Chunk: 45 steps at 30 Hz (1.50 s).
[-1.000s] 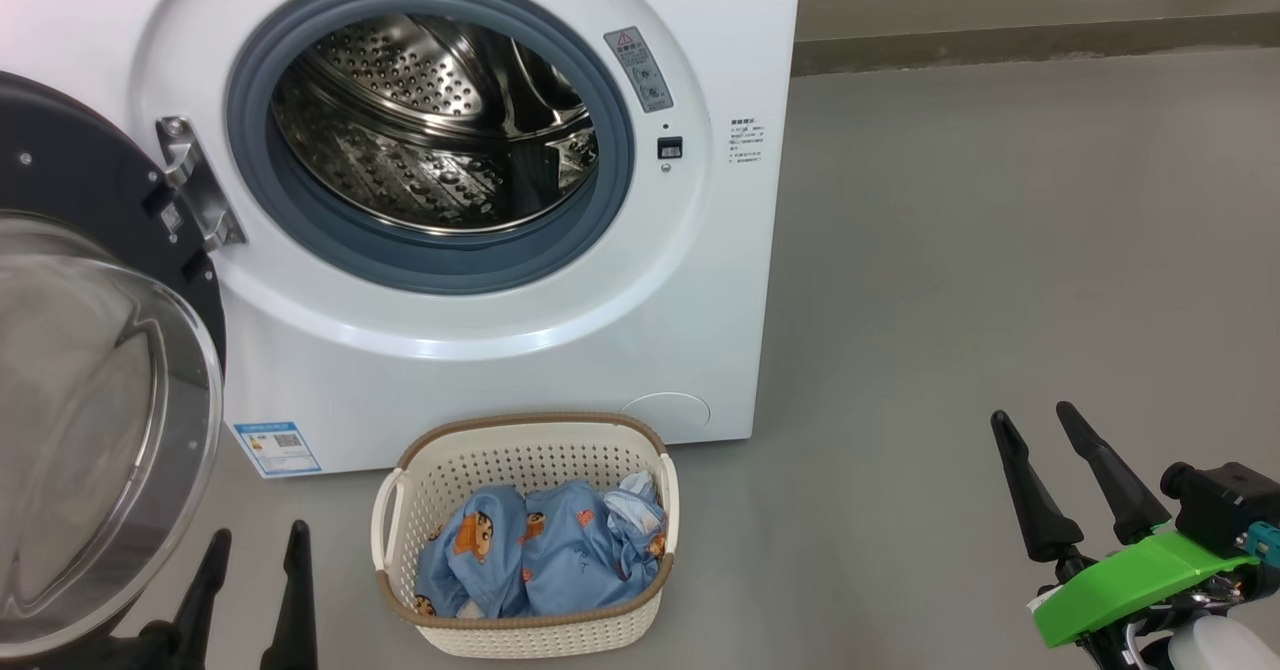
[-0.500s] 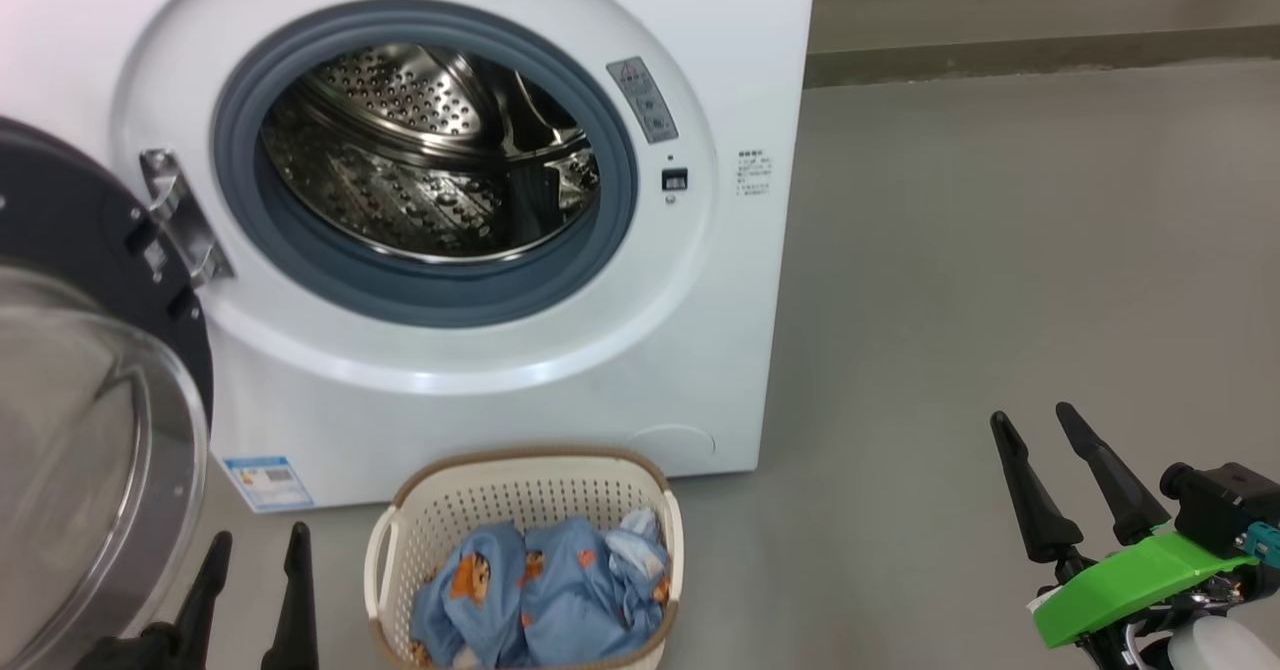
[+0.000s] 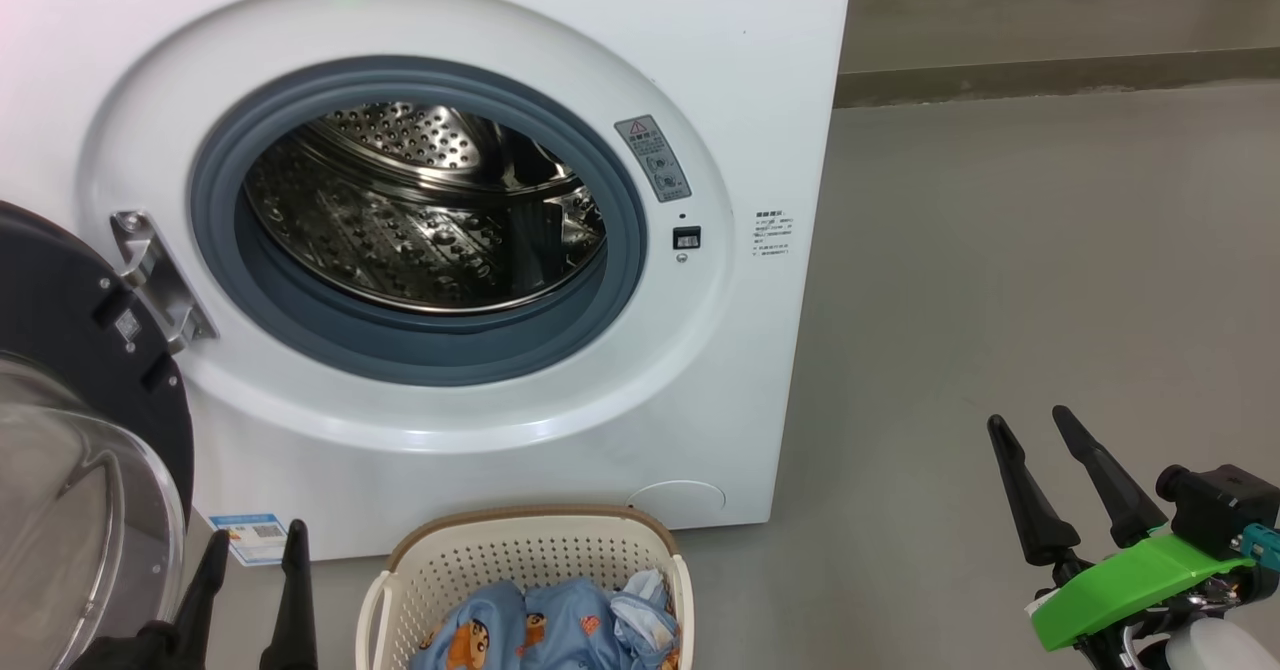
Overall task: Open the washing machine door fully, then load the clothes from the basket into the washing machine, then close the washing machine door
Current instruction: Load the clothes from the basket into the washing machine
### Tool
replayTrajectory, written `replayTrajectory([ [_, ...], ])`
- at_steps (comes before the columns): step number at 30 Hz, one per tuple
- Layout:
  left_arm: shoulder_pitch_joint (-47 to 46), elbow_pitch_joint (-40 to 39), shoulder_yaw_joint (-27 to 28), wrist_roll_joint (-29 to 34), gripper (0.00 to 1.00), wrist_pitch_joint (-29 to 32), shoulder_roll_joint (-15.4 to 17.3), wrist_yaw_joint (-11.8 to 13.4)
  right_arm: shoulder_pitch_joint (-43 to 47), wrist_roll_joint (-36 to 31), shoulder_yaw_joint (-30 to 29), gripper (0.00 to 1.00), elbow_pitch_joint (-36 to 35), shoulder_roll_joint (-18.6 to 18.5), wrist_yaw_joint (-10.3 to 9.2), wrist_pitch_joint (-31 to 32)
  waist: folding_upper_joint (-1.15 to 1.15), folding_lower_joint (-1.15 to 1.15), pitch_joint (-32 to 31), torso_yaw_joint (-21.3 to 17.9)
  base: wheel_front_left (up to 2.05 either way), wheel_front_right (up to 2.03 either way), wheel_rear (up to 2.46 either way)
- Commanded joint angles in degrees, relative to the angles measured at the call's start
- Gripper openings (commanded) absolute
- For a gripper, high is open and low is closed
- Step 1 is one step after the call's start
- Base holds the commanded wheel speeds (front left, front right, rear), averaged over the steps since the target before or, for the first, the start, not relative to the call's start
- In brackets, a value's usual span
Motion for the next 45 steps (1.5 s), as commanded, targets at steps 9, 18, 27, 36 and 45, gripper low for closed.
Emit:
replayTrajectory([
  [9,-2.0,-0.8,2.7,0.9,1.00,-0.8,0.6,0.1,-1.0,0.2,1.3,1.00,-1.1,-1.5,0.32,-0.7,0.00,-0.01,-0.2,0.1,0.01,-0.01,0.00],
  [18,-2.0,-0.7,2.8,1.0,1.00,-0.8,0.6,0.2,-0.9,0.0,1.1,1.00,-1.1,-1.2,0.32,-0.7,0.00,-0.01,0.1,0.2,0.00,0.00,0.00],
  [27,-2.1,-0.7,3.0,1.2,1.00,-0.8,0.5,0.3,-1.1,0.2,1.0,1.00,-1.0,-1.2,0.32,-0.7,0.00,-0.01,0.4,0.1,0.00,0.00,0.00],
  [36,-2.0,-1.0,3.1,1.4,1.00,-0.8,0.4,0.3,-0.9,0.2,0.8,1.00,-1.0,-1.3,0.32,-0.7,0.00,-0.01,0.7,-0.2,0.00,0.00,0.00],
  [45,-2.4,-0.1,2.3,1.6,1.00,-0.8,0.0,-0.1,-0.4,1.0,0.3,1.00,-0.2,-1.3,0.32,-0.7,0.00,-0.01,2.0,-0.7,0.00,0.00,0.00],
])
